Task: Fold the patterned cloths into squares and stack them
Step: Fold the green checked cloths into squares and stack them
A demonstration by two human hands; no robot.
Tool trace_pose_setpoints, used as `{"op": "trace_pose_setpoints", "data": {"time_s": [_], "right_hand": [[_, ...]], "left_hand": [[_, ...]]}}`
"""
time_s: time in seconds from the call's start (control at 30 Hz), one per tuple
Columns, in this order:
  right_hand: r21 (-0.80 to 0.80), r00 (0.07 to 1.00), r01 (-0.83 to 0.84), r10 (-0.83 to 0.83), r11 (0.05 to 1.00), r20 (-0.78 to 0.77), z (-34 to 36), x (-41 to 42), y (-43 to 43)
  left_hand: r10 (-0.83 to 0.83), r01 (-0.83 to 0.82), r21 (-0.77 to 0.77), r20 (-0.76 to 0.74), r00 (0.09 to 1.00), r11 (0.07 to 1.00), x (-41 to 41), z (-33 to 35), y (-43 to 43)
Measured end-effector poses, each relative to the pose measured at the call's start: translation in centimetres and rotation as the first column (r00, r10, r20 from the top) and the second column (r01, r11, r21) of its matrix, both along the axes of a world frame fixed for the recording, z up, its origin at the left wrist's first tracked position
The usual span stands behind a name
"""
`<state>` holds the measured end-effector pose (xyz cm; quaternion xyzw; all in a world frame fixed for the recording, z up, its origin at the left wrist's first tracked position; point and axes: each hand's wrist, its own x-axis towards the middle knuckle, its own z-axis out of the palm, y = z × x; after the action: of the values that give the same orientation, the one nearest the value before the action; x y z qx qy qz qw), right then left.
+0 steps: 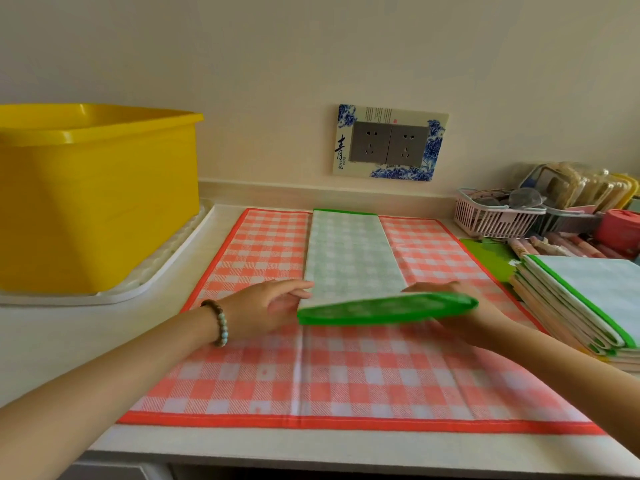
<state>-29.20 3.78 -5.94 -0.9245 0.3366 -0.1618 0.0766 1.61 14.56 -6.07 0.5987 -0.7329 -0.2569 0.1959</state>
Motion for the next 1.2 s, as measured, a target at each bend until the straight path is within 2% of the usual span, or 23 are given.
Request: {"op": "trace_pose_setpoints", "data": {"time_s": [0.07,0.13,0.2,0.33,0.5,0.57,0.63,0.7,0.77,0.87,0.97,1.1,1.2], "right_hand": [[0.022,0.986,0.055,-0.058,0.998,0.157,-0.2,0.9,-0.5],[0.173,0.961,0.105,-0.144,0.979,0.235,-0.2,1.5,-0.9],[0.322,0.928,0.126,-0.227,0.938,0.296,-0.1,2.0,-1.5],[0.423,0.879,0.174,-0.334,0.889,0.341,-0.3,2.8,-2.2],[0.4,0.862,0.296,-0.423,0.867,0.28,-0.7,3.7,-2.8],[0.34,0.869,0.363,-0.447,0.867,0.213,-0.7,3.8,-2.6],[0.241,0.875,0.408,-0.453,0.881,0.173,-0.7,3.8,-2.0],[0.116,0.897,0.387,-0.403,0.915,0.184,-0.7,3.7,-1.1],[0.023,0.949,0.264,-0.264,0.964,0.174,-0.8,3.7,0.0],[0.054,0.999,0.05,-0.051,0.997,0.018,-1.1,4.2,2.0],[0.096,0.996,-0.04,0.047,0.995,-0.075,-1.6,4.8,3.1],[0.145,0.981,-0.055,0.081,0.988,-0.179,-1.7,5.7,3.4],[0.135,0.969,-0.051,0.082,0.99,-0.232,-1.9,5.9,3.4]], "left_hand": [[0.02,-0.019,-0.062,0.017,1.0,0.998,-0.3,0.2,-0.5],[0.091,-0.088,-0.141,0.017,0.996,0.986,-0.8,0.2,-1.2],[0.19,-0.19,-0.18,-0.015,0.982,0.965,-1.0,-0.2,-2.3],[0.306,-0.329,-0.186,-0.143,0.941,0.926,-1.5,-0.8,-3.9],[0.409,-0.42,-0.106,-0.116,0.905,0.901,-2.1,-1.0,-5.3],[0.433,-0.432,-0.104,-0.008,0.901,0.896,-2.3,-0.7,-5.3],[0.427,-0.397,-0.183,0.174,0.887,0.9,-2.6,-0.1,-4.8],[0.377,-0.292,-0.3,0.282,0.882,0.908,-2.9,0.1,-3.9],[0.242,-0.121,-0.346,0.332,0.912,0.93,-3.2,0.2,-2.7],[0.014,0.086,-0.23,0.401,0.916,0.969,-3.8,0.0,-0.9],[-0.038,0.109,-0.127,0.461,0.886,0.986,-4.1,-0.8,-0.3],[-0.04,0.067,-0.042,0.467,0.883,0.997,-4.4,-1.5,-0.4],[-0.03,0.053,-0.035,0.483,0.875,0.998,-4.5,-2.0,-0.3]]}}
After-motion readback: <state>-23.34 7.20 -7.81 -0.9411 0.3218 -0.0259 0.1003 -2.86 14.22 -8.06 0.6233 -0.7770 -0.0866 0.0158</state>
